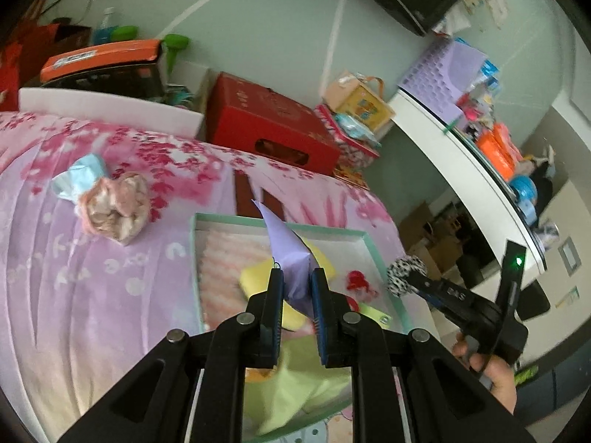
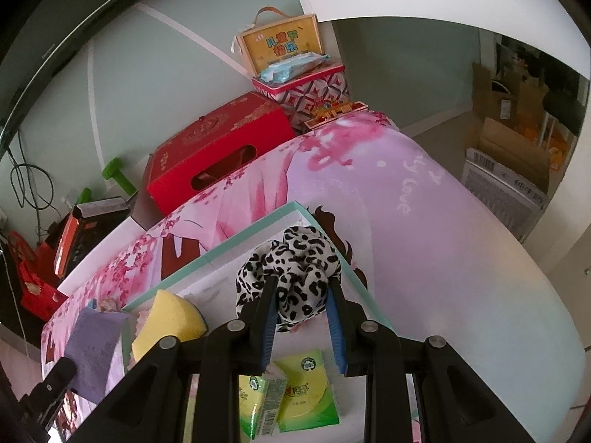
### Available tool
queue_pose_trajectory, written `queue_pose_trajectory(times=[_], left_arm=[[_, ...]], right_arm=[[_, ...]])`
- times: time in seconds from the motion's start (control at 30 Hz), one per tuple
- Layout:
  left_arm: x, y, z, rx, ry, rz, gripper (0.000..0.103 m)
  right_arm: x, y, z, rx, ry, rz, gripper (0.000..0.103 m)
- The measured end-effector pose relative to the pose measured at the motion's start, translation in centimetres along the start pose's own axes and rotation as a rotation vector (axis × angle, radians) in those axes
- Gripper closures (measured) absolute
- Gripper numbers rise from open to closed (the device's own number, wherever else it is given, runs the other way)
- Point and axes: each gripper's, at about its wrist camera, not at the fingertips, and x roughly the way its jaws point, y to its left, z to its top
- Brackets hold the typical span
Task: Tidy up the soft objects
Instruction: 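Carry the scrunchie with the right gripper while the left gripper carries the packet over the tray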
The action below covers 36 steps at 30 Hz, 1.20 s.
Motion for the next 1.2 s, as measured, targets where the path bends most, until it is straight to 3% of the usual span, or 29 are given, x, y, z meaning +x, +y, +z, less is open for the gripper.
queue_pose_trajectory(times=[0.4,0.77,1.2], left_arm=[[1.4,2.7,-0.1,-0.034,-0.01,0.139,0.088],[5.3,3.2,-2.2,-0.06,0.156,0.13,0.088],[6.0,3.1,-2.7,-0.045,0.212,0.157,0.088]], right_arm=[[0.9,0.0,-0.1,0.003,0.027,-0.001,0.076],[2.5,1.1,-0.8,-0.039,0.08,0.01,0.076],[3.7,2.8,-1.5,-0.121,0.123,-0.028,0.073]])
